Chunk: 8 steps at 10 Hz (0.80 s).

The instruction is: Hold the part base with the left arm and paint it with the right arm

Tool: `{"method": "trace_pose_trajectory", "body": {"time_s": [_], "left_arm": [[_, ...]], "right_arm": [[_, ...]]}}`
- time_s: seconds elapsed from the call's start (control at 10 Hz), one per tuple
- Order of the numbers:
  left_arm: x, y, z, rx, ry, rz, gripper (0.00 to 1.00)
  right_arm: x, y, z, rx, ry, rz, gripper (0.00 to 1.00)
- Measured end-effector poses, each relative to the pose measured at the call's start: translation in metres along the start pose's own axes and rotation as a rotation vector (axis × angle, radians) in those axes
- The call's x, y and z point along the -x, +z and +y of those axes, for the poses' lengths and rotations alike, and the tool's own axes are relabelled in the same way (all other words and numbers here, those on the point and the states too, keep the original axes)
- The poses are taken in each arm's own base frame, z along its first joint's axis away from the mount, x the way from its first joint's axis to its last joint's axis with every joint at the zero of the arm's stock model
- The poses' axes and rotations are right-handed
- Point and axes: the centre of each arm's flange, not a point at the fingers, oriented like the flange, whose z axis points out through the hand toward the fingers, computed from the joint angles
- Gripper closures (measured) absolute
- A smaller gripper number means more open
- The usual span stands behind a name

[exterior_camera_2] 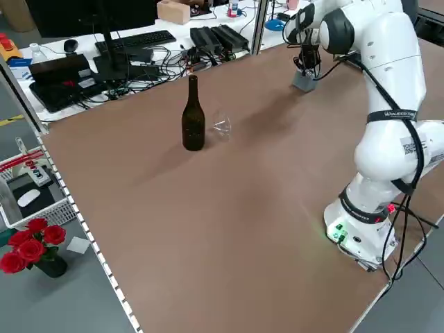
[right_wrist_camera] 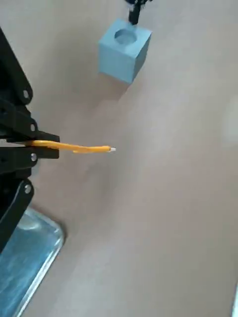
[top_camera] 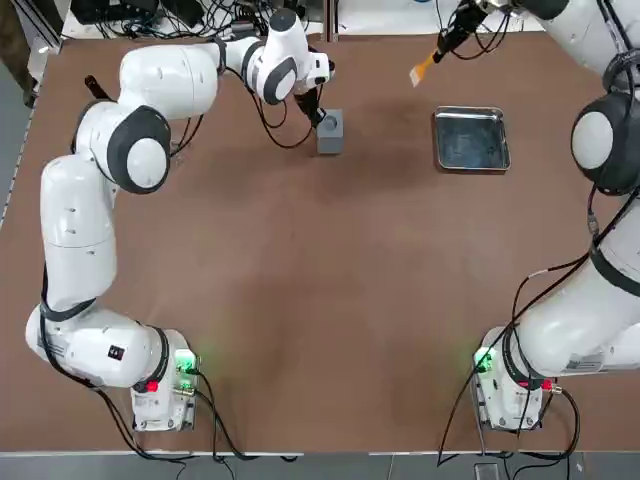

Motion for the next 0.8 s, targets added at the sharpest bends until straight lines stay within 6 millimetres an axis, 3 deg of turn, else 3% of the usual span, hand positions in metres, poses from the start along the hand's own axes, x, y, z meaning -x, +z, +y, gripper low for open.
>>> {"method": "trace_pose_trajectory", "body": {"time_s": [0.3, 0.5, 0.8], "left_arm": [[0.0, 0.0, 0.0, 0.0, 0.0, 0.0, 0.96], [0.0, 0.0, -0.001, 0.0, -0.001, 0.0, 0.96], [0.0, 0.0, -0.001, 0.0, -0.002, 0.0, 0.96]], "right_arm": [[-0.005, 0.054, -0.022, -0.052, -0.062, 0.096, 0.95], [0.0, 0.076, -0.006, -0.177, -0.181, 0.204, 0.95], [0.01, 0.1, 0.017, -0.231, -0.36, 0.32, 0.95]]}}
